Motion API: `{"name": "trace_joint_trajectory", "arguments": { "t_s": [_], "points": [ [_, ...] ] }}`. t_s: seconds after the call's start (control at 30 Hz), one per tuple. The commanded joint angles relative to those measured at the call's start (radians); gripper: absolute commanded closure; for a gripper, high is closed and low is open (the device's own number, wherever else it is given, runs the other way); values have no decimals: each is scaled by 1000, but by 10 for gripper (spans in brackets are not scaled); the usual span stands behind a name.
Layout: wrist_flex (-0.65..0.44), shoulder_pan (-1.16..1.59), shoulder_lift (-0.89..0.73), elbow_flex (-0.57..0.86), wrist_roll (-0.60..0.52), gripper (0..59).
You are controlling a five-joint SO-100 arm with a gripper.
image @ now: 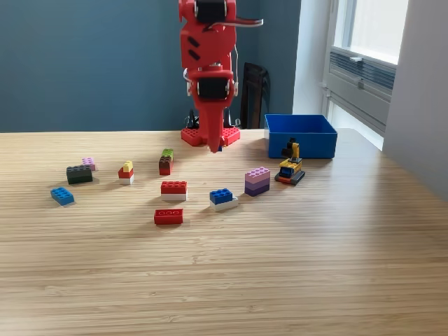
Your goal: Grasp a lego block and put it in the bin.
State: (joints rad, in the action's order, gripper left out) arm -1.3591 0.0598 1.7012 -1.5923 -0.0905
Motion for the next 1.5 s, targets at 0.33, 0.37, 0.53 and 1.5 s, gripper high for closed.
{"name": "trace_joint_trajectory", "arguments": {
  "t_s": [0.33,0.37,0.53,1.5],
  "points": [
    [-120,617,34,75,-49,586],
    [-124,661,34,64,-44,586],
    [-133,864,34,9,-25,586],
    [-133,1157,34,-63,-14,319]
  ]
}}
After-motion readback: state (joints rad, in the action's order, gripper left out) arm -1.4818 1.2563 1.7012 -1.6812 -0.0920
